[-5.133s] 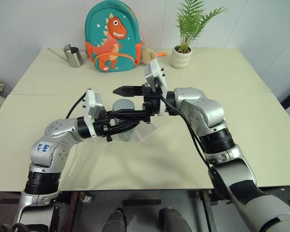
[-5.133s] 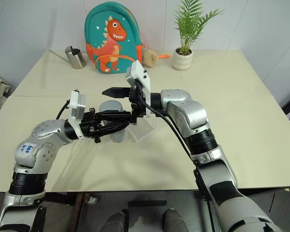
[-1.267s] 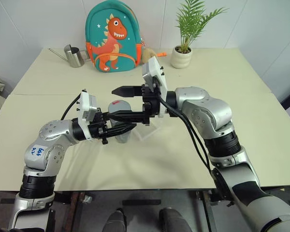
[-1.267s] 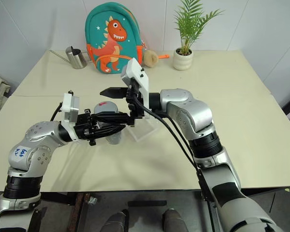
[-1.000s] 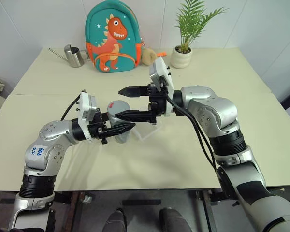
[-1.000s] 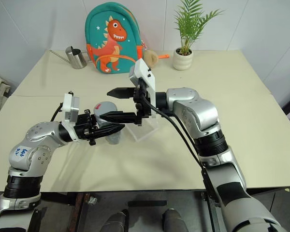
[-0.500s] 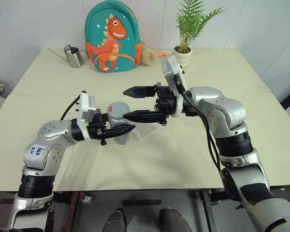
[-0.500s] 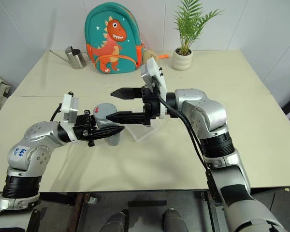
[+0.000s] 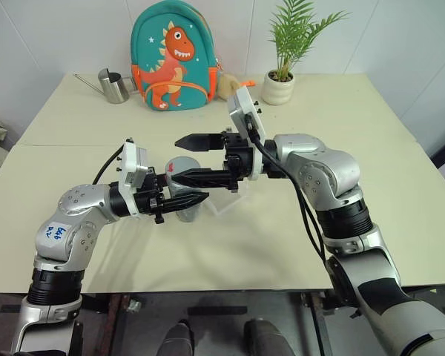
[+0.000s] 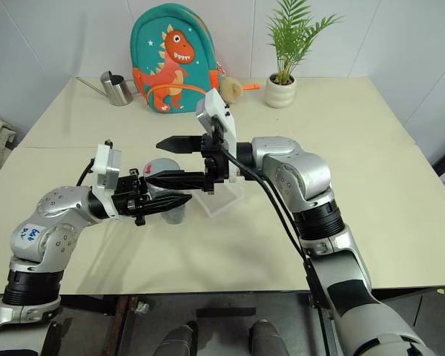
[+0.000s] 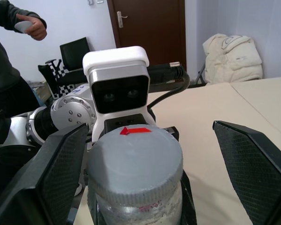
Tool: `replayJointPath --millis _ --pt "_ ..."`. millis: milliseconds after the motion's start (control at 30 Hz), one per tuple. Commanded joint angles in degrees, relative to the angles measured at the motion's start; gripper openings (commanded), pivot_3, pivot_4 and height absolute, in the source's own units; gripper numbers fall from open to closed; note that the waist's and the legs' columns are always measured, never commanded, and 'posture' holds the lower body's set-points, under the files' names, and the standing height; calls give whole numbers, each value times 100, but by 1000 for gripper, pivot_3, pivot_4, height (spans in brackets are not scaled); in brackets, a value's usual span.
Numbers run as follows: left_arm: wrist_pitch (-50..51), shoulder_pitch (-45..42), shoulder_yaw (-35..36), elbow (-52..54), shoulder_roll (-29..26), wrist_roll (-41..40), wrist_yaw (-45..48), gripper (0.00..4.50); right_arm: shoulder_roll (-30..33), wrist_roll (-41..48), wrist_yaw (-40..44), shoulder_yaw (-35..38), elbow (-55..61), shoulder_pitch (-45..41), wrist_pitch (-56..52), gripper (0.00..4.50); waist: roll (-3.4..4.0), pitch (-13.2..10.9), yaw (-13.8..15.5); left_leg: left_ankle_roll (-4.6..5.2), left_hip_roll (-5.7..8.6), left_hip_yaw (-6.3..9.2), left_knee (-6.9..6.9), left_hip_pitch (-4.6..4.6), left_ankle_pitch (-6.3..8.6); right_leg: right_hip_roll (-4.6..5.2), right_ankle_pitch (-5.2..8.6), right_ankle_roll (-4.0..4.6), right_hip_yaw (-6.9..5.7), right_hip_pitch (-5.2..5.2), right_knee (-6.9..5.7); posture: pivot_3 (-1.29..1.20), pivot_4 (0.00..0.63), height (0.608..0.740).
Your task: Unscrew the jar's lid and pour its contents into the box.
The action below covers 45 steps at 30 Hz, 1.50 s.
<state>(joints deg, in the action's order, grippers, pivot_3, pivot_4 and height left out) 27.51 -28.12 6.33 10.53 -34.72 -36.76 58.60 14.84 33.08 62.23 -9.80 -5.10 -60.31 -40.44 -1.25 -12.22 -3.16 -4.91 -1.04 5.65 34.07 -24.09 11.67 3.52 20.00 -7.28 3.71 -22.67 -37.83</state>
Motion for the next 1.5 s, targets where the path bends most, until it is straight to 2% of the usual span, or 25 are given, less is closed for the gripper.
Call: replayJointPath --millis 33,233,333,467,567,700,867,1033,1133,1267,1300,1400,1433,1500 --pt "-20 52 117 240 -13 -139 -30 1977 -73 42 17 3 195 -79 6 4472 0 0 -1 0 0 0 0 0 0 0 0 0 0 0 0 0 150 740" --pt "-18 55 135 213 -42 -140 -25 1977 -53 21 45 -31 250 -23 49 4472 0 0 2 0 0 0 0 0 0 0 0 0 0 0 0 0 150 740" --pt "-22 44 123 206 -36 -127 -25 1977 -61 27 90 -35 284 3 87 3863 0 0 0 0 0 0 0 0 0 0 0 0 0 0 0 0 150 740" --pt "-13 34 136 212 -43 -134 -33 1977 -79 1 108 -48 320 54 161 2559 0 0 1 0 0 0 0 0 0 0 0 0 0 0 0 0 150 740" --pt "-5 40 153 223 -51 -142 -37 1977 -114 24 52 1 312 52 177 2559 0 0 0 0 0 0 0 0 0 0 0 0 0 0 0 0 150 740" --pt "0 101 174 250 -58 -148 -43 1977 -417 783 -356 762 126 -52 -307 2559 0 0 -8 0 -1 0 0 0 0 -1 0 0 0 0 -1 0 150 740" --pt "-31 200 174 243 -99 -104 -23 1977 -526 1271 -939 1466 -157 -145 -637 2559 0 0 12 0 1 0 -1 -1 0 2 0 0 0 1 2 0 150 740" --pt "-22 284 196 258 -137 -118 -7 1977 -139 1022 -1053 1665 -338 -8 -391 2559 0 0 12 1 1 0 -1 0 0 1 0 1 0 1 0 0 150 740" --pt "2 302 288 261 -153 -164 -67 1977 272 390 -1064 1536 -519 325 277 2559 0 0 13 1 1 -1 -3 -1 0 1 0 0 0 1 7 0 150 740" --pt "47 436 486 277 -287 -196 -128 1977 531 -884 -1791 1637 -1719 699 2268 2559 0 0 -3 2 1 -6 -4 0 0 1 0 0 3 1 8 0 150 740" --pt "54 477 514 289 -324 -195 -138 1977 583 -1010 -1812 1654 -1938 748 2518 2559 0 0 -6 2 2 -7 -3 1 0 2 0 0 4 1 7 0 150 740" --pt "124 586 627 316 -436 -288 -121 1977 878 -1833 -1717 1392 -2825 1019 4216 2559 0 0 -5 2 1 -9 -6 1 0 1 0 0 6 -1 8 0 150 740" --pt "141 604 649 328 -450 -308 -138 1977 952 -2021 -1664 1323 -3093 1066 4591 2559 0 -1 -5 2 1 -10 -7 0 0 1 0 0 6 -1 10 0 150 740" --pt "184 604 709 330 -447 -351 -213 1977 867 -1736 -1790 1715 -3649 1019 4538 2559 0 -1 -18 2 1 -13 -7 0 0 1 0 0 8 -1 12 0 150 740"
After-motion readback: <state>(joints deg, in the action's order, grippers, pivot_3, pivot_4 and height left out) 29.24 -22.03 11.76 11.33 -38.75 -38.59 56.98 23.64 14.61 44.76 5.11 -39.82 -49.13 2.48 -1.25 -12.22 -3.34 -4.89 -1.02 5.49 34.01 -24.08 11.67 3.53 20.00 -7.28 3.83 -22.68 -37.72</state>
